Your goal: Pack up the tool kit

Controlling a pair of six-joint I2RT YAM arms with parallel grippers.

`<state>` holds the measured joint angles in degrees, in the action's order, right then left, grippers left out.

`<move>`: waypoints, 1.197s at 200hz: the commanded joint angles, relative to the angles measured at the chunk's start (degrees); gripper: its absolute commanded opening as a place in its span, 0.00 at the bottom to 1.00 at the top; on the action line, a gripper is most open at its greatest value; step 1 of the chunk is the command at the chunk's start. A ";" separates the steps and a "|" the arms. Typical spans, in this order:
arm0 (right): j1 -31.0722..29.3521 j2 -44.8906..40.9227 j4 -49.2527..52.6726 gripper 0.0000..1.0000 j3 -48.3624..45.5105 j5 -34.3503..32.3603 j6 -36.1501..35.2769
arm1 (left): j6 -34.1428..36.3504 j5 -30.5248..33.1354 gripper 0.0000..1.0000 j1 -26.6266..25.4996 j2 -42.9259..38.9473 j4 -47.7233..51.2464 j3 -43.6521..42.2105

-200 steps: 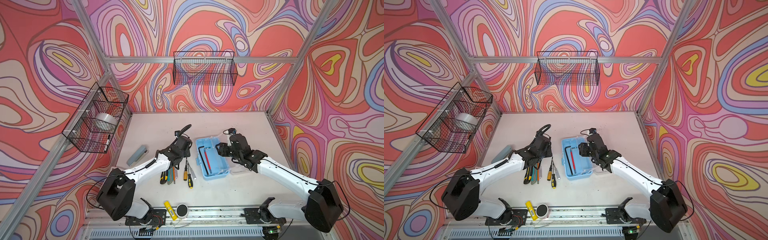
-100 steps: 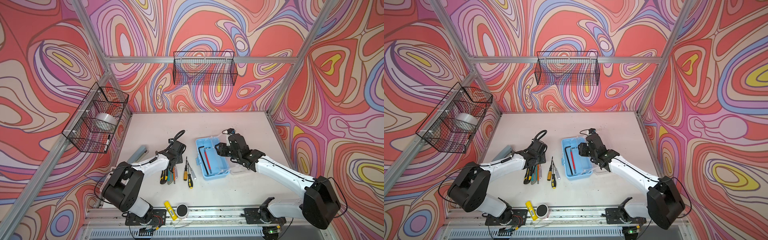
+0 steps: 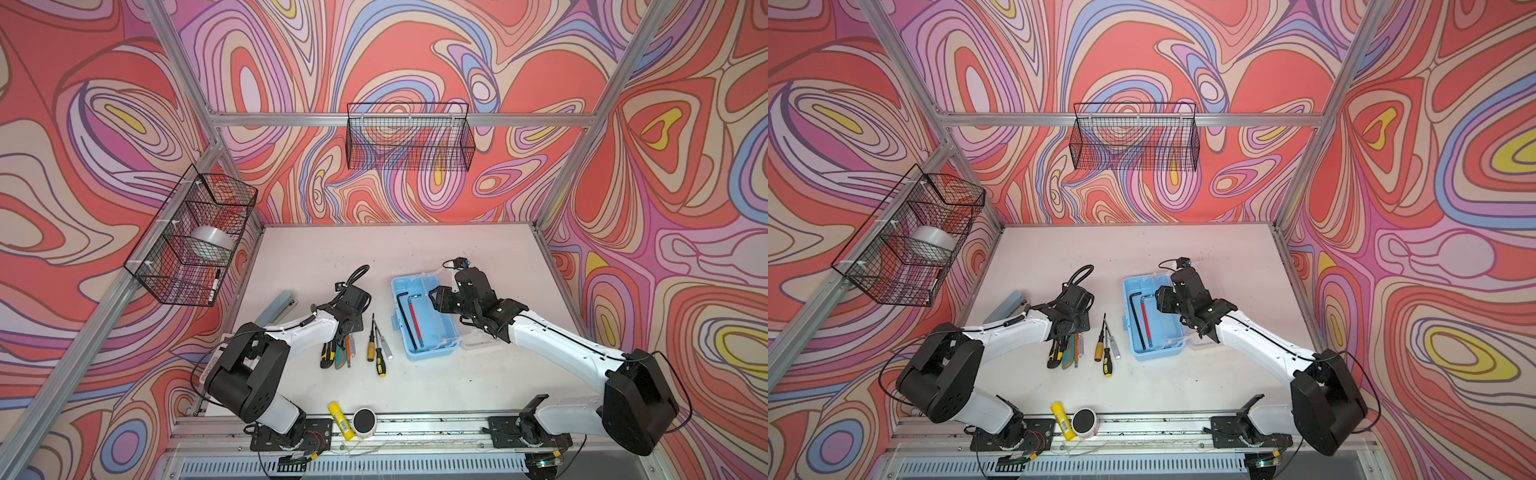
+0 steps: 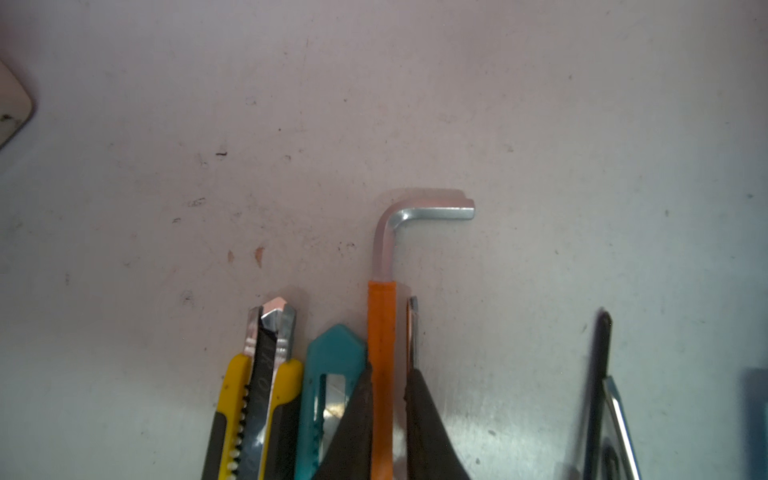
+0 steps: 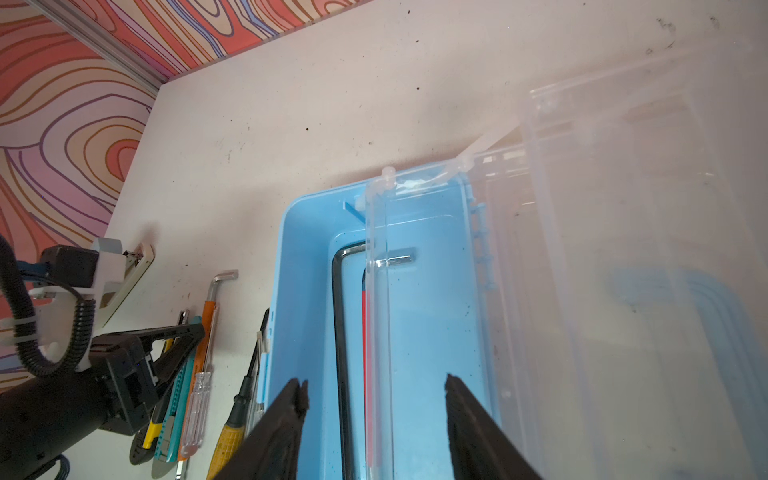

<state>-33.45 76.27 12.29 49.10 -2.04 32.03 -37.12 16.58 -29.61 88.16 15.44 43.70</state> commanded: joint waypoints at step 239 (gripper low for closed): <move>0.23 1.58 -2.18 0.57 -2.15 -1.01 0.19 | 1.31 1.52 0.00 0.86 0.18 1.90 2.90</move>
<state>-33.43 77.06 11.09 47.62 -2.13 32.05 -37.04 16.97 -29.19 91.55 15.27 44.62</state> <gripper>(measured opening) 0.565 0.068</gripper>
